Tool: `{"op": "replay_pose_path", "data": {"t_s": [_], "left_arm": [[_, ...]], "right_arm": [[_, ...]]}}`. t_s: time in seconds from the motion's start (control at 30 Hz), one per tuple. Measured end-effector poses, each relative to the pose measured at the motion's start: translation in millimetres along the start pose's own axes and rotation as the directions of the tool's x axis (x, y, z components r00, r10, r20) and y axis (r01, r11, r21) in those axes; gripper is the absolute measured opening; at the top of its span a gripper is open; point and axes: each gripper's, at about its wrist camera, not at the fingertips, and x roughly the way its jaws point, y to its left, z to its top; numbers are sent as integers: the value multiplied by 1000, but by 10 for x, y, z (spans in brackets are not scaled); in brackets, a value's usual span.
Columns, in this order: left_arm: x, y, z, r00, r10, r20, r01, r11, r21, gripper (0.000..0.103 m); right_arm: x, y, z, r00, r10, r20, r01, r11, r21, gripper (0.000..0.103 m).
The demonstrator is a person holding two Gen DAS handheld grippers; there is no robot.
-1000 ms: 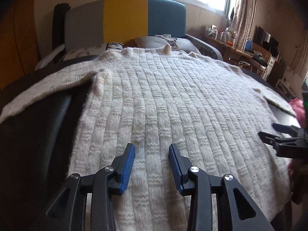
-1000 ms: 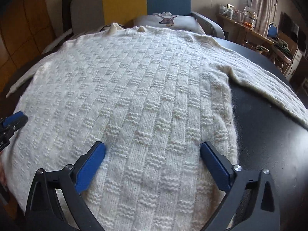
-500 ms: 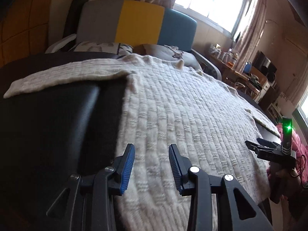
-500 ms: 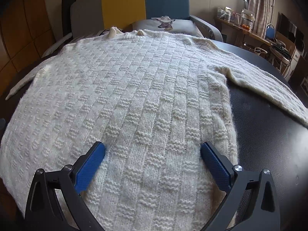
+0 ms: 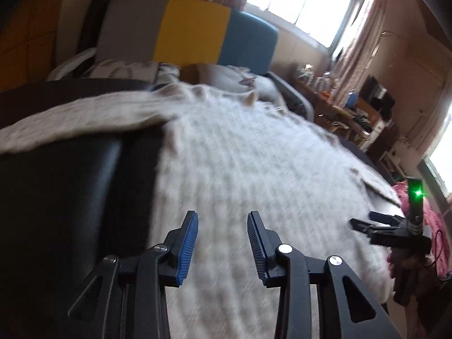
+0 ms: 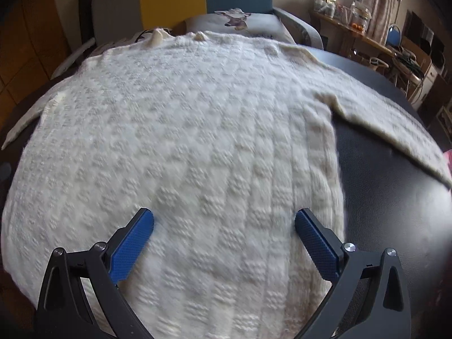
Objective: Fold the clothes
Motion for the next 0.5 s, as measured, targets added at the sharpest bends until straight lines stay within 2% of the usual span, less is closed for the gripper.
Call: {"op": "replay_pose_path", "data": {"t_s": [0.1,0.2,0.3,0.37,0.5], "left_arm": [[233,-35,77,998,35,-47,-33,998,45,37],[381,64,2,993,60,-97,-58,998,31,35],[306,94,-91,996,55,-71,-53,998,33,34],[262,120,-123,997,45,-60,-44,999,18,34],[226,133,43,999,13,-43,-14,1000,-5,35]], "right_arm": [[-13,208,145,999,30,32,-28,999,-45,102],[99,363,215,999,24,24,-22,996,-83,102],[259,368,179,1000,18,-11,-19,996,-82,102],[261,345,157,1000,29,-4,-29,996,-79,103],[265,300,113,999,50,10,-49,996,-71,103]]}}
